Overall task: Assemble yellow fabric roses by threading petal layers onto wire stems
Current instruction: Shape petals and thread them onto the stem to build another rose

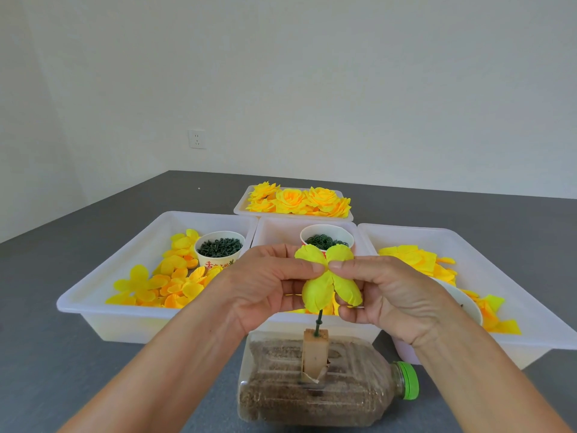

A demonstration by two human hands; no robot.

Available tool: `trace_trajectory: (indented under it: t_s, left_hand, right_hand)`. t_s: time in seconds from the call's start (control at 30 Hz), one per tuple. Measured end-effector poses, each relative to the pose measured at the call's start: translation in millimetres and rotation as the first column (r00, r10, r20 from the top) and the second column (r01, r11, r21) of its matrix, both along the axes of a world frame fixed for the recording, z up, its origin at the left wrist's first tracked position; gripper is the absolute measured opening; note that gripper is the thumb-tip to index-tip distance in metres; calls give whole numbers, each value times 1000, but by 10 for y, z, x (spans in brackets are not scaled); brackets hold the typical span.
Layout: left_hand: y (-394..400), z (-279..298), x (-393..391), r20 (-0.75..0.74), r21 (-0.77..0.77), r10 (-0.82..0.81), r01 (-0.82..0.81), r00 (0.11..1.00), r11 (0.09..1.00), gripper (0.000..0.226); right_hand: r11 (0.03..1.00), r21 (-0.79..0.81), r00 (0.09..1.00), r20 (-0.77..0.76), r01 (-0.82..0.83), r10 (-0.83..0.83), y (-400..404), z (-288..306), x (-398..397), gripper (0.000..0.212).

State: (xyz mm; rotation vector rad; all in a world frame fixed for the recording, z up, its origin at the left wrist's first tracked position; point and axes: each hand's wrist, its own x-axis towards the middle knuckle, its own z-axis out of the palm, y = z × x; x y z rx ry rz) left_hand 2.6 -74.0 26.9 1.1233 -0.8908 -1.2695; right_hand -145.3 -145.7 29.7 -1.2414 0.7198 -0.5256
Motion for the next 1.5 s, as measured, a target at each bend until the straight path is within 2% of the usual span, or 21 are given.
trace_trajectory:
  t_s: [0.17, 0.3, 0.47, 0.77, 0.97, 1.23, 1.3, 1.4, 1.5]
  left_hand:
    - [12, -25, 6, 26, 11, -8, 7, 1000, 1000, 26]
    - [2, -43, -5, 17, 16, -16, 16, 1000, 1000, 22]
    - [6, -26, -12, 26, 27, -21, 21, 999, 999, 31]
    - [31, -12, 11, 17, 38, -39, 38, 999, 999, 38]
    - [25, -33, -3, -22, 53, -52, 53, 998, 997, 26]
    - [9, -95, -12, -53, 98, -25, 30, 998, 995, 39]
    - [8, -125, -11, -41, 118, -12, 17, 999, 993, 41]
    - [13, -157, -1, -15, 129, 5, -3, 1000, 992, 34]
    - [24, -169, 1, 18, 131, 18, -20, 1000, 991, 23]
  right_hand:
    - [1000, -6, 1000, -17, -3, 3, 5, -14, 8, 37]
    - [1000, 30, 1000, 11, -2, 2, 8, -45, -7, 34]
    - [1000, 28, 1000, 1, -9, 9, 12, -45, -21, 29]
    - [995, 80, 996, 57, -67, 63, 23, -52, -42, 45]
    - [993, 118, 998, 57, -27, 20, 46, -62, -30, 36]
    - [987, 159, 999, 37, 11, -17, 68, -113, 5, 30]
    - [990, 140, 1000, 17, 10, -13, 72, -140, -2, 21]
    - [993, 113, 1000, -15, 21, -20, 66, -176, -8, 5]
    - [995, 94, 999, -31, 22, -19, 64, -203, -15, 4]
